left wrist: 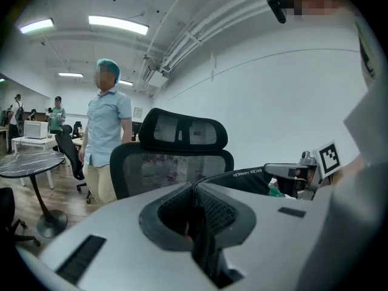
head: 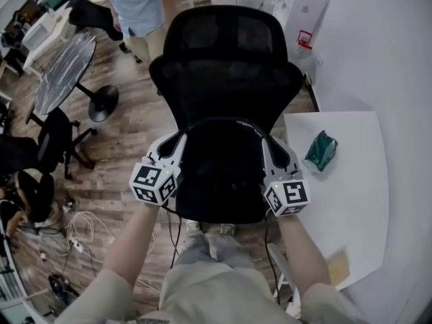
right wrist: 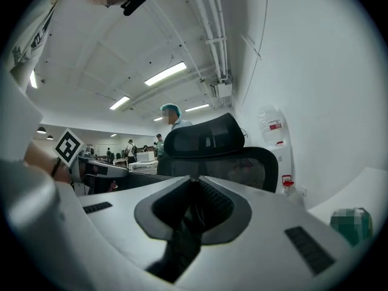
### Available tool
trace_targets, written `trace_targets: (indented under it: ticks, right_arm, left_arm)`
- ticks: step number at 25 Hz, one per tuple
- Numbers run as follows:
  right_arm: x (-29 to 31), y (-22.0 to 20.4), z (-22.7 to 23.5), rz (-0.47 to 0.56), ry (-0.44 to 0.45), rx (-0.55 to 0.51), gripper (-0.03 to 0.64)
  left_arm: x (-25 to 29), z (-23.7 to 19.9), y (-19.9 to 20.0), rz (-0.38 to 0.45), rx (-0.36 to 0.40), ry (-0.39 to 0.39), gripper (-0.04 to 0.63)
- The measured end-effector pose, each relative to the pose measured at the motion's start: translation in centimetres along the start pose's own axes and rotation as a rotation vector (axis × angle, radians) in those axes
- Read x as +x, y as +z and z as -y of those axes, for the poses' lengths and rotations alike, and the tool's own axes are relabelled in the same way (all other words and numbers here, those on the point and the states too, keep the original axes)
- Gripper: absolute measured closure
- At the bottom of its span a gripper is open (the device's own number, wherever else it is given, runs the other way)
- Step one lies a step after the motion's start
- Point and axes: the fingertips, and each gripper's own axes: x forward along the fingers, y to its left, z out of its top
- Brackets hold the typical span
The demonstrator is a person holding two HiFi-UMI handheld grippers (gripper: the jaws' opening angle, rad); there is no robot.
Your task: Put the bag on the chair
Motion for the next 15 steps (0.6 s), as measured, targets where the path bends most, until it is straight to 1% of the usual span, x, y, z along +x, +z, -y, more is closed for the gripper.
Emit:
trace_targets:
  ticks: [5, 10, 15]
  right_arm:
    - [2.8, -5.0, 0.8, -0.053, -0.037, 0.057, 0.560]
    - [4.4, -10.3, 1.3, -0.109, -0.078, 0.082, 0.560]
    - [6.0, -16.0, 2.2, -0.171, -0.106, 0.114, 0.560]
  left_arm:
    - [2.8, -2.5, -4.0, -0.039, 0.001, -0.011, 0.548]
    - [5.1, -4.4, -8.5, -0.087, -0.009, -0.026, 0.548]
    - [7.5, -5.9, -13.5, -0.128, 0.011, -0.044, 0.548]
